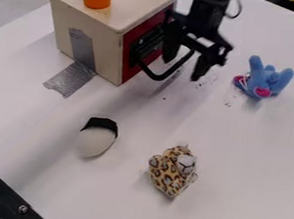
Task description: Close the drawer
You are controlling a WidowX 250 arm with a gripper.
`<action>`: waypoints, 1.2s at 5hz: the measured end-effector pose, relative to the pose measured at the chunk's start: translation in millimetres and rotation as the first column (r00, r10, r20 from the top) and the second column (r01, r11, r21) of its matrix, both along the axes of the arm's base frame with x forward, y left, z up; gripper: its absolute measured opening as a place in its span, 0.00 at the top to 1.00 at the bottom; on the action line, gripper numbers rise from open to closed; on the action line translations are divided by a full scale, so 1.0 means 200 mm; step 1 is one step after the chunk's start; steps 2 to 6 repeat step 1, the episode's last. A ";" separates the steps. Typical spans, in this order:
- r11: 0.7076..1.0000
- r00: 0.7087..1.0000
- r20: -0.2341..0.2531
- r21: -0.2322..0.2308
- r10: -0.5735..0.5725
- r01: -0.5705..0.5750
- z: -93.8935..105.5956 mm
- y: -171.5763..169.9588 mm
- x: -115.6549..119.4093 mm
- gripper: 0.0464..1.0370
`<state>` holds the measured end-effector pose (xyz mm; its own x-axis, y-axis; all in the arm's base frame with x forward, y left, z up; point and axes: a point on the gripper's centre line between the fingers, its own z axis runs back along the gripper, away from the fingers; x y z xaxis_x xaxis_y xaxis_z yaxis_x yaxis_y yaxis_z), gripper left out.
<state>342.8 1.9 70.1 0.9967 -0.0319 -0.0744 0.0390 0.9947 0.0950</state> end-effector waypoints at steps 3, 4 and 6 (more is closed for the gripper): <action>1.000 0.997 0.077 -0.015 -0.015 0.016 0.17 -0.03 0.00 0.04; 1.000 0.997 0.077 -0.015 -0.015 0.016 0.17 -0.03 0.00 0.04; 1.000 0.997 0.077 -0.015 -0.015 0.016 0.17 -0.03 0.00 0.04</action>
